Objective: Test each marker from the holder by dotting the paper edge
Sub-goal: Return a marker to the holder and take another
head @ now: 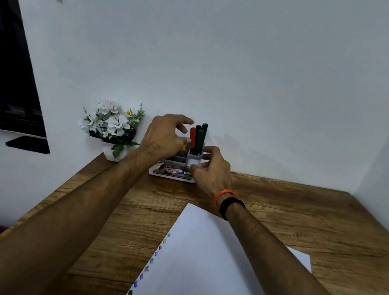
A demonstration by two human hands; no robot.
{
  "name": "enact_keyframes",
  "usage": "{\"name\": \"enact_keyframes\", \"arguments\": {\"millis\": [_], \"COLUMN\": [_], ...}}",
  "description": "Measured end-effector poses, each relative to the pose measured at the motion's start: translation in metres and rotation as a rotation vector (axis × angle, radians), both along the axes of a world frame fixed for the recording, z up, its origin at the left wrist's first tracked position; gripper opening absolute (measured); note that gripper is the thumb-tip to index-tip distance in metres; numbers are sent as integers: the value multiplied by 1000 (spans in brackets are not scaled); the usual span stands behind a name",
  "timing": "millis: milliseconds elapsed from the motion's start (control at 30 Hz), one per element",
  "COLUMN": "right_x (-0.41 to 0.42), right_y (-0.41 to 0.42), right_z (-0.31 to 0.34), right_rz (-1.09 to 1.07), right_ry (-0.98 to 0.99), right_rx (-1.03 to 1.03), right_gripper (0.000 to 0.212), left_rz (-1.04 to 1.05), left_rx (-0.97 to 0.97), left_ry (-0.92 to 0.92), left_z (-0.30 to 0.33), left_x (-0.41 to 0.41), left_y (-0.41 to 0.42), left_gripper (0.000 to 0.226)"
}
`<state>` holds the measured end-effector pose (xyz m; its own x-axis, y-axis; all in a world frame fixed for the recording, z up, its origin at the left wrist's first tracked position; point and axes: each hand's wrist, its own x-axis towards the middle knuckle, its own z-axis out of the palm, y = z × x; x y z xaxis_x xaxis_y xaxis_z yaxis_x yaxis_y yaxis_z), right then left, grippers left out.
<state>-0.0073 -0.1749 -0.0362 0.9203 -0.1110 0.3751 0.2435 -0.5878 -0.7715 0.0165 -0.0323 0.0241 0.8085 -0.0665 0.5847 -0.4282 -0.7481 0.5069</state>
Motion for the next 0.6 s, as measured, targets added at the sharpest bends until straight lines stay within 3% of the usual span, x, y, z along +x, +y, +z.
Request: {"name": "enact_keyframes", "arguments": {"millis": [300,600], "right_x": [12,23], "right_y": [6,9], "right_z": [-2,-13], "right_rz": [-73,-81], "right_ry": [-51,-83], "right_rx": [-87,-96], "right_gripper": [52,51], "left_rz": [127,233], "left_rx": [-124,-116], "left_ry": [-67,132], "left_z": [21,20], "left_x": [12,44], "left_y": [39,31], "left_gripper": [18,45]}}
